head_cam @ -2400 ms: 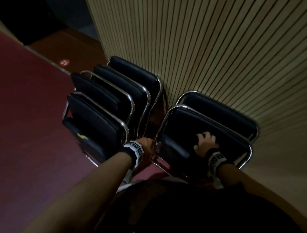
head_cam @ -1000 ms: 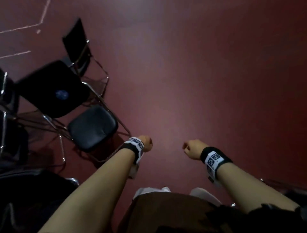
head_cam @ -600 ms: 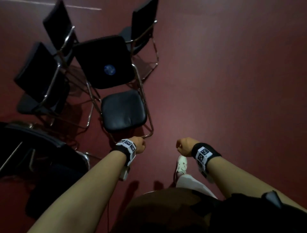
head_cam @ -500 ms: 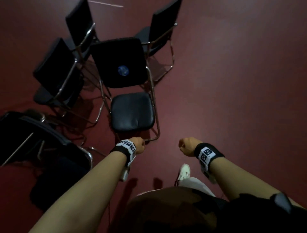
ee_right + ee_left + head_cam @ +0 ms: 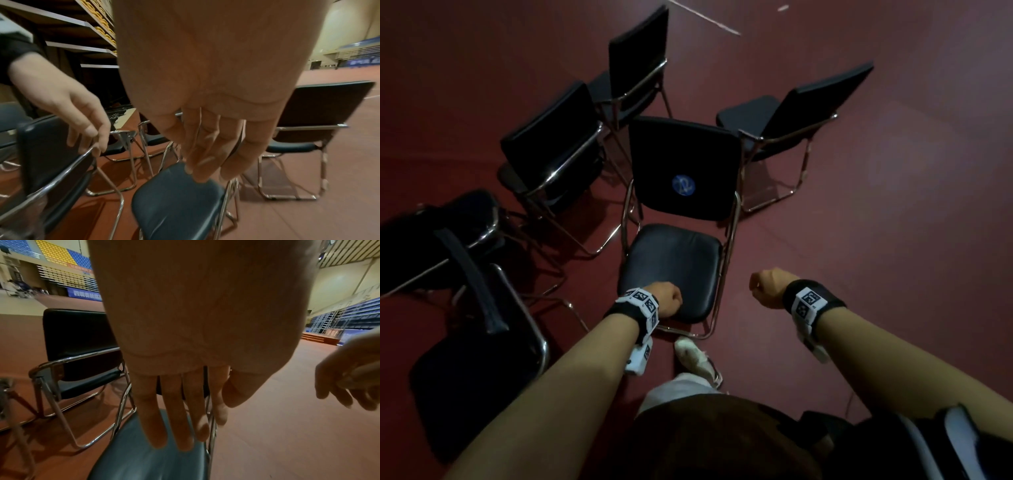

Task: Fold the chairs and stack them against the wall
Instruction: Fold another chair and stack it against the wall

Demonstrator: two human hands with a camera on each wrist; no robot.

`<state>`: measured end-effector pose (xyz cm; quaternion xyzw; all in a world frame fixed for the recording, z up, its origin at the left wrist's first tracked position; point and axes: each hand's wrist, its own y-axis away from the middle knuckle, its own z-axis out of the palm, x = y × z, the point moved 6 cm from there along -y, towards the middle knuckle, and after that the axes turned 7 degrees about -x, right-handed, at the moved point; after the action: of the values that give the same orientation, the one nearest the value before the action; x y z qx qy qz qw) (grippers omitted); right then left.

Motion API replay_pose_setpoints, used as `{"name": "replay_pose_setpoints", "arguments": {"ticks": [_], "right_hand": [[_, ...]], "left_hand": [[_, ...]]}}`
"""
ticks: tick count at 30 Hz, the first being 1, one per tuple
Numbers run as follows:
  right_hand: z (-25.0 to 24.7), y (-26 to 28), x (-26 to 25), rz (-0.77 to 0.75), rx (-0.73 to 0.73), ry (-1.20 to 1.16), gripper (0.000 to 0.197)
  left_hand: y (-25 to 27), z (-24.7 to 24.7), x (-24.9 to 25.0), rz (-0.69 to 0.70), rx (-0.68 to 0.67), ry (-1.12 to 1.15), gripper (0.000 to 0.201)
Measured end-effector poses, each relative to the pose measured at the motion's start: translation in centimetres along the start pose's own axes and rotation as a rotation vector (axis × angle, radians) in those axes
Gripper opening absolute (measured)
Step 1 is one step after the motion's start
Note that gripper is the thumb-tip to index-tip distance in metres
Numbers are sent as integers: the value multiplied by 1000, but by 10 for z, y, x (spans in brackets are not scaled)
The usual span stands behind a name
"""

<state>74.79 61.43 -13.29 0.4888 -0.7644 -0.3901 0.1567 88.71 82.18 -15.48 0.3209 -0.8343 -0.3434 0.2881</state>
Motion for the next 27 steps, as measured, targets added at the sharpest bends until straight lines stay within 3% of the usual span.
{"name": "replay_pose_setpoints", "arguments": {"ticks": [6, 10, 21, 27], "right_hand": [[-85, -68, -16, -7, 15, 59, 34], [-138, -113, -40, -83, 61, 105, 35], [-285, -241, -111, -289, 131, 282, 43], [-356, -295, -115, -321, 303, 328, 57]], "left_hand": [[-56, -70, -35, -12, -32, 67, 28], [-81, -116, -63, -36, 24, 124, 30], [-114, -160, -123, -312, 56, 425, 30], [-130, -196, -113, -436, 139, 578, 27]]}}
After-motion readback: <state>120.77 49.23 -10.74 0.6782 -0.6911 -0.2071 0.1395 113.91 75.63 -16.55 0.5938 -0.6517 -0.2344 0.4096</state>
